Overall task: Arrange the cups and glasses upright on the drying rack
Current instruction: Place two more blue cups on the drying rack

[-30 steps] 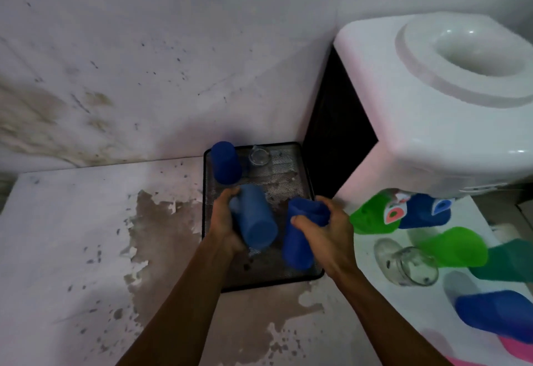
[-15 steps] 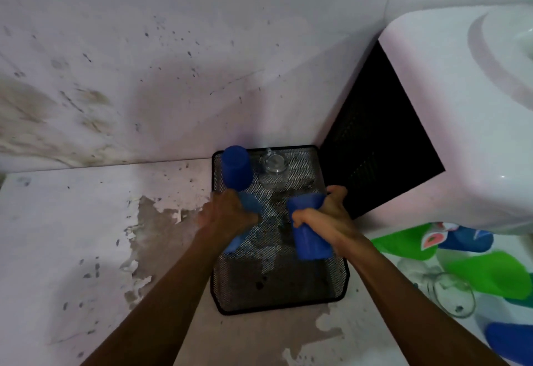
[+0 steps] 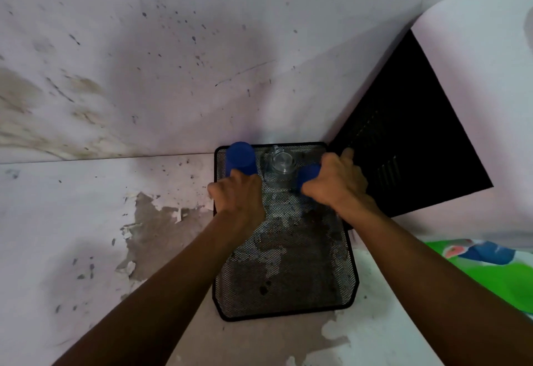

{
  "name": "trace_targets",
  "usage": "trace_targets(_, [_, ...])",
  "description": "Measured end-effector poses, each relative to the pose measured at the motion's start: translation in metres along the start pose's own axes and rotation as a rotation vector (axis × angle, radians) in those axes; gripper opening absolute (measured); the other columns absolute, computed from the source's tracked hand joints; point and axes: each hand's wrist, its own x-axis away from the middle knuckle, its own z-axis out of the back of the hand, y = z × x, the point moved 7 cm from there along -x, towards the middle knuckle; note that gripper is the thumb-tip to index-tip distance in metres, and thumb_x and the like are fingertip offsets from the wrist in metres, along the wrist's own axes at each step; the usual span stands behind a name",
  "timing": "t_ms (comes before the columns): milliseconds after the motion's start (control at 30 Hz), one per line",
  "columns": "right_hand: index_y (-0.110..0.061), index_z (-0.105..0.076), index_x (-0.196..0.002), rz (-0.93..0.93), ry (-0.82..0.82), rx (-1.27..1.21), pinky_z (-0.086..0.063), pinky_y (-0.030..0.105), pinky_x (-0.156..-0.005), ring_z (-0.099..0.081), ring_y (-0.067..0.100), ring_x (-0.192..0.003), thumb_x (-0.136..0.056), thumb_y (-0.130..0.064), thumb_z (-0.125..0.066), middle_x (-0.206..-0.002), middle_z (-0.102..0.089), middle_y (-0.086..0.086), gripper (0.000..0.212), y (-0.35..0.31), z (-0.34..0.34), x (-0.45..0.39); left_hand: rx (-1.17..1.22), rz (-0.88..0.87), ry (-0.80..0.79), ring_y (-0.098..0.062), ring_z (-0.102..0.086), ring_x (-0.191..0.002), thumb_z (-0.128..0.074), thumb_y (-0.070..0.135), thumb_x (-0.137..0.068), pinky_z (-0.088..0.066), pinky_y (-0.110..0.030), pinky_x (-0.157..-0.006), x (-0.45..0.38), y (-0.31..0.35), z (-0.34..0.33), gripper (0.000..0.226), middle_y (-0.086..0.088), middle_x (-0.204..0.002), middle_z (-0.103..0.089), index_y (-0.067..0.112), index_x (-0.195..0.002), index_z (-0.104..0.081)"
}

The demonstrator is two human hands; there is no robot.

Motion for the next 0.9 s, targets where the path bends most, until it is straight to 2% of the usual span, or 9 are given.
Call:
trace_targets(167, [-0.010, -0.052, -0.120, 0.038, 0.060, 0.015, -0.051, 0.041, -0.080, -0.057, 0.041, -0.109, -0.064, -0.020, -0.081, -0.123, -0.051, 0.018, 0.064, -0.007, 0.010, -0.021, 0.100, 0.000, -0.053, -0.027, -0.058, -0.098, -0.074, 0.032, -0.072, -0.046, -0.046, -0.087, 0.003, -0.005, 0.000, 0.045, -0.005, -0.106, -0.049, 0.016, -0.109, -0.052])
trace_targets(300, [-0.011, -0.052, -0.116, 0.101, 0.147, -0.032, -0.053, 0.042, -0.076, -0.061, 0.040, -0.105, -0.066, -0.011, -0.079, -0.118, -0.060, 0.017, 0.056, -0.014, 0.011, -0.034, 0.282, -0.059, -0.018, -0.027, -0.059, -0.102, -0.076, 0.031, -0.073, -0.050, -0.042, -0.082, 0.006, -0.013, -0.003, 0.063, -0.007, -0.119, -0.049, 0.013, -0.124, -0.043])
trace_targets(467, [-0.014, -0.049, -0.118, 0.192, 0.216, -0.139, -0.053, 0.041, -0.079, -0.059, 0.038, -0.106, -0.064, -0.003, -0.079, -0.120, -0.055, 0.015, 0.062, -0.021, 0.005, -0.044, 0.419, -0.077, 0.057, -0.026, -0.059, -0.103, -0.080, 0.030, -0.069, -0.055, -0.040, -0.083, 0.007, -0.023, -0.008, 0.079, -0.008, -0.119, -0.054, 0.010, -0.130, -0.034])
trace_targets(633, [-0.013, -0.049, -0.121, 0.258, 0.273, -0.198, -0.051, 0.039, -0.085, -0.055, 0.037, -0.110, -0.064, 0.009, -0.072, -0.122, -0.052, 0.017, 0.065, -0.025, -0.003, -0.047, 0.513, -0.055, 0.100, -0.027, -0.060, -0.106, -0.083, 0.029, -0.066, -0.055, -0.039, -0.086, 0.005, -0.029, -0.018, 0.083, -0.009, -0.123, -0.056, 0.010, -0.130, -0.033])
trace_targets(700, [-0.016, -0.046, -0.123, 0.261, 0.247, -0.152, -0.051, 0.041, -0.083, -0.051, 0.036, -0.114, -0.063, 0.005, -0.076, -0.125, -0.050, 0.016, 0.070, -0.025, -0.007, -0.048, 0.524, -0.049, 0.086, -0.028, -0.059, -0.109, -0.085, 0.032, -0.063, -0.055, -0.042, -0.088, 0.004, -0.032, -0.023, 0.090, -0.010, -0.126, -0.055, 0.012, -0.133, -0.031])
trace_targets(767, [-0.022, -0.039, -0.129, 0.239, 0.191, -0.023, -0.049, 0.042, -0.085, -0.044, 0.035, -0.120, -0.058, -0.005, -0.083, -0.131, -0.044, 0.014, 0.086, -0.024, -0.011, -0.048, 0.507, -0.057, 0.063, -0.028, -0.058, -0.110, -0.086, 0.039, -0.060, -0.055, -0.043, -0.087, 0.005, -0.032, -0.024, 0.098, -0.010, -0.127, -0.054, 0.012, -0.135, -0.030])
trace_targets(833, [-0.026, -0.034, -0.133, 0.244, 0.203, 0.053, -0.045, 0.044, -0.094, -0.037, 0.035, -0.124, -0.053, -0.012, -0.086, -0.135, -0.039, 0.014, 0.096, -0.023, -0.008, -0.042, 0.479, -0.045, 0.046, -0.027, -0.059, -0.107, -0.084, 0.054, -0.054, -0.054, -0.046, -0.085, 0.007, -0.034, -0.019, 0.102, -0.007, -0.123, -0.055, 0.014, -0.133, -0.032])
trace_targets(900, [-0.025, -0.036, -0.133, 0.323, 0.271, 0.070, -0.036, 0.050, -0.105, -0.034, 0.034, -0.128, -0.051, -0.022, -0.085, -0.135, -0.039, 0.014, 0.096, -0.028, -0.002, -0.033, 0.498, -0.009, 0.077, -0.024, -0.059, -0.103, -0.077, 0.070, -0.049, -0.054, -0.047, -0.084, 0.008, -0.040, -0.004, 0.104, -0.004, -0.119, -0.058, 0.015, -0.129, -0.039])
